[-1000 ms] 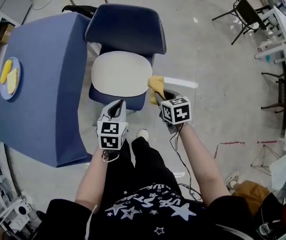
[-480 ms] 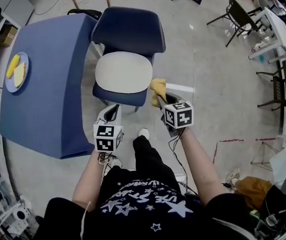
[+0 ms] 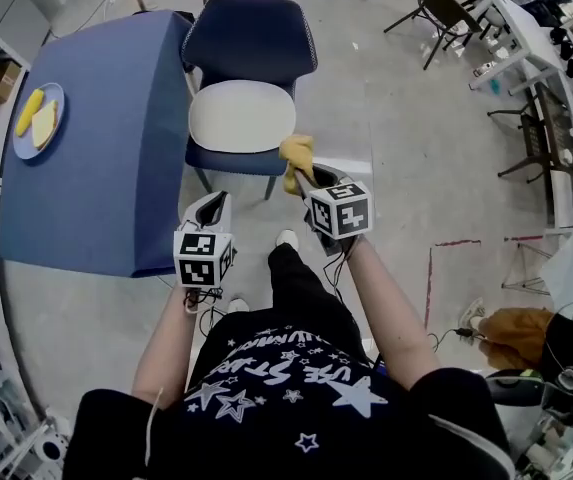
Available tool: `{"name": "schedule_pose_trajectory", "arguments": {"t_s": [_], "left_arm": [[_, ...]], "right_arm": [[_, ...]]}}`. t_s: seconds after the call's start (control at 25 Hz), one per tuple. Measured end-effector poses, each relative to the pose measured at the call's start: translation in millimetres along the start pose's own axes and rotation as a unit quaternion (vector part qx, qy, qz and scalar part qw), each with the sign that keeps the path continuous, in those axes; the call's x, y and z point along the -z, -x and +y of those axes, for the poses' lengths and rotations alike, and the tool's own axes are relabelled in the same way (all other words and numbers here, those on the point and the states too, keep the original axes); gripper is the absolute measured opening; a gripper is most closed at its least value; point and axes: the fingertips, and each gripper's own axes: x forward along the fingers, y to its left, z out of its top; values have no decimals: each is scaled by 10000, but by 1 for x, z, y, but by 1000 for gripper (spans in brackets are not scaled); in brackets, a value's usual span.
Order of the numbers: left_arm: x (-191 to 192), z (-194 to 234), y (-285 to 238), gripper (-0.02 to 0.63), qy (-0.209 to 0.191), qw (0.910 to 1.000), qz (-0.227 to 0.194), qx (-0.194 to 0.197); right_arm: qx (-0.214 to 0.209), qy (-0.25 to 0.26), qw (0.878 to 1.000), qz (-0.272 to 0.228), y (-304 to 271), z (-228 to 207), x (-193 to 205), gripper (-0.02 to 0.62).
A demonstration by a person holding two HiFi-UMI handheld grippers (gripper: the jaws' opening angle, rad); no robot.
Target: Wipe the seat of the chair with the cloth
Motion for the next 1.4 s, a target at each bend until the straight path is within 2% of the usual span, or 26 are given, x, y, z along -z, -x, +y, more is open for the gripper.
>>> {"name": "schedule_pose_trajectory", "arguments": {"t_s": [0.36, 0.88, 1.4], "left_arm": [[17, -8, 63, 21, -79, 9993, -284, 231], [49, -10, 130, 21, -233, 9985, -301, 396], [99, -44, 174, 21, -427, 9961, -178, 746]], "right_arm": [[313, -24, 9988, -363, 52, 54, 16, 81], [498, -265, 9976, -396, 94, 112, 65, 81], [600, -565, 9951, -544, 134, 155, 122, 81]]}}
